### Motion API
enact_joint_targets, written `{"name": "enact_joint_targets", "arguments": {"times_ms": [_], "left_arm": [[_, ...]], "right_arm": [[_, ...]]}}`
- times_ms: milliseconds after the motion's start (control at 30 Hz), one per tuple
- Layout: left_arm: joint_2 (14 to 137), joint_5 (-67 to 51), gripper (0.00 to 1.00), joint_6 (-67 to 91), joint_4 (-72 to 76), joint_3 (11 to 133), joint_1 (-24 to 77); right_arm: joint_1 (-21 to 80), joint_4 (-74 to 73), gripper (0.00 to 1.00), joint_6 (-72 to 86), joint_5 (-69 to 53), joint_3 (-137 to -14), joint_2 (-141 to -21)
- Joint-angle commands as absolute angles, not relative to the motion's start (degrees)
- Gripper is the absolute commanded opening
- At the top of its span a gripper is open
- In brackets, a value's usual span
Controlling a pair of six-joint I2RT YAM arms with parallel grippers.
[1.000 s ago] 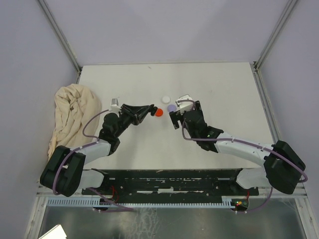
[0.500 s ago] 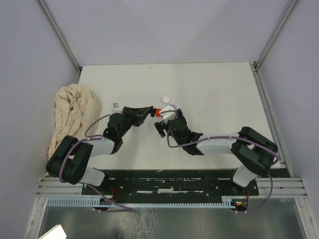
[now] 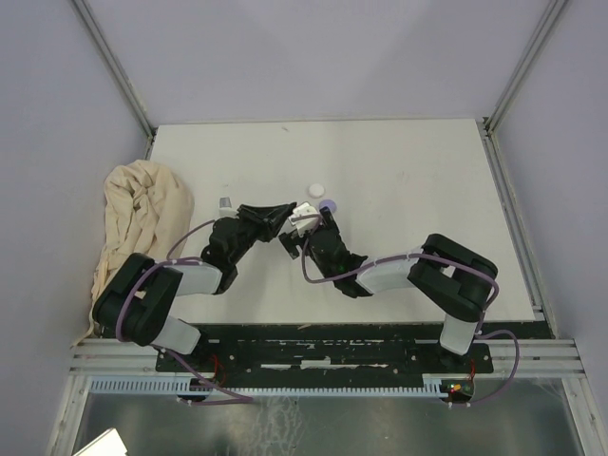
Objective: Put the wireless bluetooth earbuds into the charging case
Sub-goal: Close the charging case.
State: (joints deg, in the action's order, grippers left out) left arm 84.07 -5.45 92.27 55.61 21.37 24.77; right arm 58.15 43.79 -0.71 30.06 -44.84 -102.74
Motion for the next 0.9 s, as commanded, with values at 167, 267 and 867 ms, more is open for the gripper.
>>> {"name": "enact_joint_targets", "arguments": {"times_ms": [167,267,867], "left_arm": [[81.9,-4.3,0.03,93.8,58.2,20.9,25.6],[80.5,-3.9,0.03,93.3,56.6,20.1,25.6],[79.4,-4.3,0.03,89.7,51.9,18.7,25.6]], "right_arm": [[58.3,55.5,0.99,-7.4,38.3,-49.0,-106.9],[58.4,56.9,0.99,-8.6,39.5,-48.8,-107.1],[58.3,63.7,0.99,-15.5,44.4,-42.8,-102.2]]}}
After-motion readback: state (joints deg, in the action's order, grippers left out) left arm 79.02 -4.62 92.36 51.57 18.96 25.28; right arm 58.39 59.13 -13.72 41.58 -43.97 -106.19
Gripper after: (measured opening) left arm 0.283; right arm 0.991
